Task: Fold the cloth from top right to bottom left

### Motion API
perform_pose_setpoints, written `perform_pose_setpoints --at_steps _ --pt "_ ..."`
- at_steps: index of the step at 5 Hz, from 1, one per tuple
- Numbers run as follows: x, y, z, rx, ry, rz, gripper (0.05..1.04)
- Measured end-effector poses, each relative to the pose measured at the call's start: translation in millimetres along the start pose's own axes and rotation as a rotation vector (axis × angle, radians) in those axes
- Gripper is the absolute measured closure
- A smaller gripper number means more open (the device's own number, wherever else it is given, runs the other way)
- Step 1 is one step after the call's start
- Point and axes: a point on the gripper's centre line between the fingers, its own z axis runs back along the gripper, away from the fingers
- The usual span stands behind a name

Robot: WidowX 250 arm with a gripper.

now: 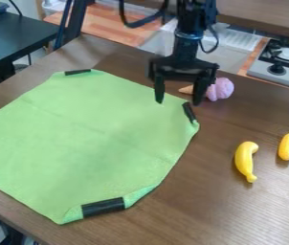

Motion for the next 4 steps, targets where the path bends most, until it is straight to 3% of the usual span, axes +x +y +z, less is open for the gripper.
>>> perform_pose_setpoints --at_steps 1,4 --pt "-0.7 0.7 9.9 -0.051 -0.043 0.012 0.083" --pt "5.5 -3.5 9.4 -0.106 -0.067 0.038 0.083"
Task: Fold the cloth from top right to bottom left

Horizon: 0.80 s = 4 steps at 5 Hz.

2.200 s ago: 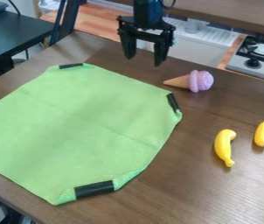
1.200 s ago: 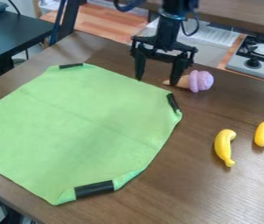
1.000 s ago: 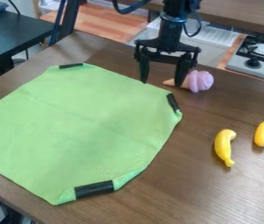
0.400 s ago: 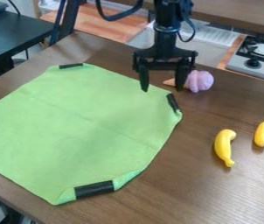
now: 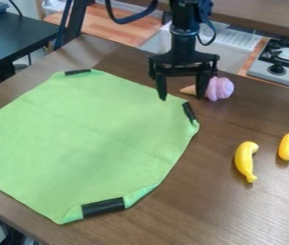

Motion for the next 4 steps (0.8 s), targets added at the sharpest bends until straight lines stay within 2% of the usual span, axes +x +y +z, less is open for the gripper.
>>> perform_pose_setpoints --at_steps 1,3,4 --pt "0 -4 -15 0.029 0.029 -0.008 0.083" --pt "-3 -16 -33 0.071 0.036 -0.024 0.083" --pt "-2 -17 -38 0.075 0.041 -0.018 0.127"
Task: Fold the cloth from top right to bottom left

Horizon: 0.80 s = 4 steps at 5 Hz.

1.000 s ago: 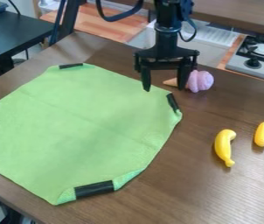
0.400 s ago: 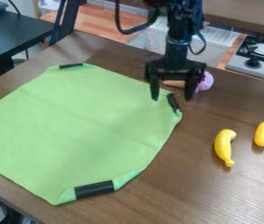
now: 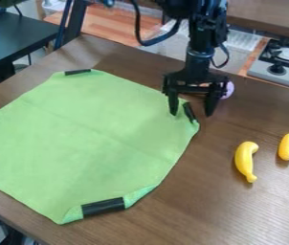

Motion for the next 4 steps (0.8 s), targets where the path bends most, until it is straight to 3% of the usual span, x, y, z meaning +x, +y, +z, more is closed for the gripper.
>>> perform_pose_setpoints --at_steps 2,3,4 --pt "0.2 -3.3 -4.6 -0.019 -0.001 0.000 0.708" --pt "-1.5 -4.9 -6.4 -0.033 0.004 -0.007 0.921" --pt "-8.4 -5.3 -3.5 -0.066 0.021 -0.035 1.017"
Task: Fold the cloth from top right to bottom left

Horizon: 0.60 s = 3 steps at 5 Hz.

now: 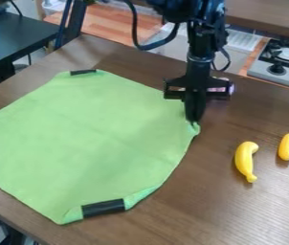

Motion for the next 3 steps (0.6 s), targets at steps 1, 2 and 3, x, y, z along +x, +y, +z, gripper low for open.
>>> perform_pose_setpoints --at_steps 1,2,3 --pt "3 10 17 -0.039 -0.009 0.016 1.033" --pt "5 29 31 -0.080 -0.015 0.025 1.033" --pt "5 56 42 -0.115 -0.009 0.041 1.033"
